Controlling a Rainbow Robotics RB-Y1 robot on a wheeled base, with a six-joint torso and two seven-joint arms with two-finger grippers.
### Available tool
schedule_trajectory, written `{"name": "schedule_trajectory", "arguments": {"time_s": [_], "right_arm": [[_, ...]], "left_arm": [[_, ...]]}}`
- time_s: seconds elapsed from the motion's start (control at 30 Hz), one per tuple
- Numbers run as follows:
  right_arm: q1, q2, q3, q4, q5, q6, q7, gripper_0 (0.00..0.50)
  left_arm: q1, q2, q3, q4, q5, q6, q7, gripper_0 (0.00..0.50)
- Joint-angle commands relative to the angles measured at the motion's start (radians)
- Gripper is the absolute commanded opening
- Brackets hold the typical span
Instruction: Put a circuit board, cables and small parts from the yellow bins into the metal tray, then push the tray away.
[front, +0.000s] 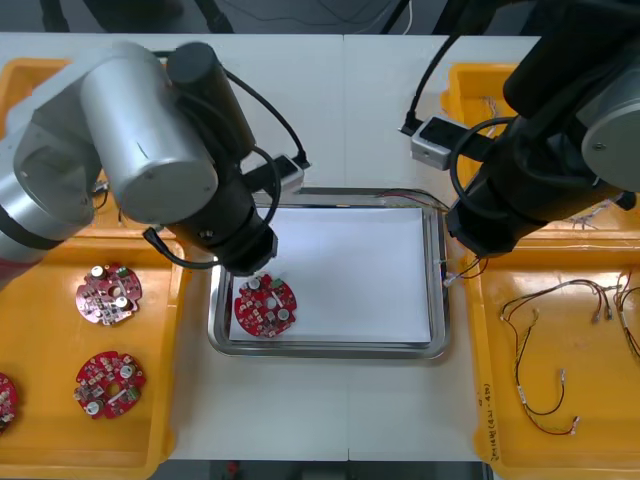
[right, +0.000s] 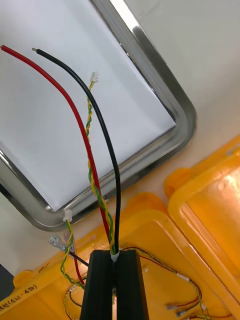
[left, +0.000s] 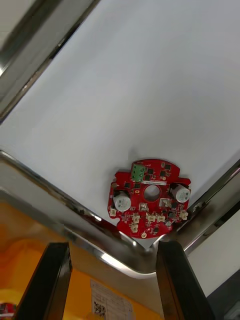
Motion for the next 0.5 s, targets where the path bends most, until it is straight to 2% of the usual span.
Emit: {"name": "schedule_trajectory", "arguments": {"time_s": [0.03,0.2,0.5], "right_arm": [[-0.097,0.067,0.075,0.025,0.001,0.004,0.032,0.000],[-0.134,0.125,0.151,0.060,0.024,-0.009,0.169,0.000],[-0.139,0.213,0.187,0.148,0.033,-0.010,0.428,0.000]], "left_arm": [[-0.028,0.052,0.108,-0.030,0.030,0.070,-0.023,0.500],[-0.026,0.099,0.189,-0.024,0.062,0.108,-0.032,0.500],[-0.026,0.210,0.267,-0.001,0.128,0.142,-0.037,0.500]]}}
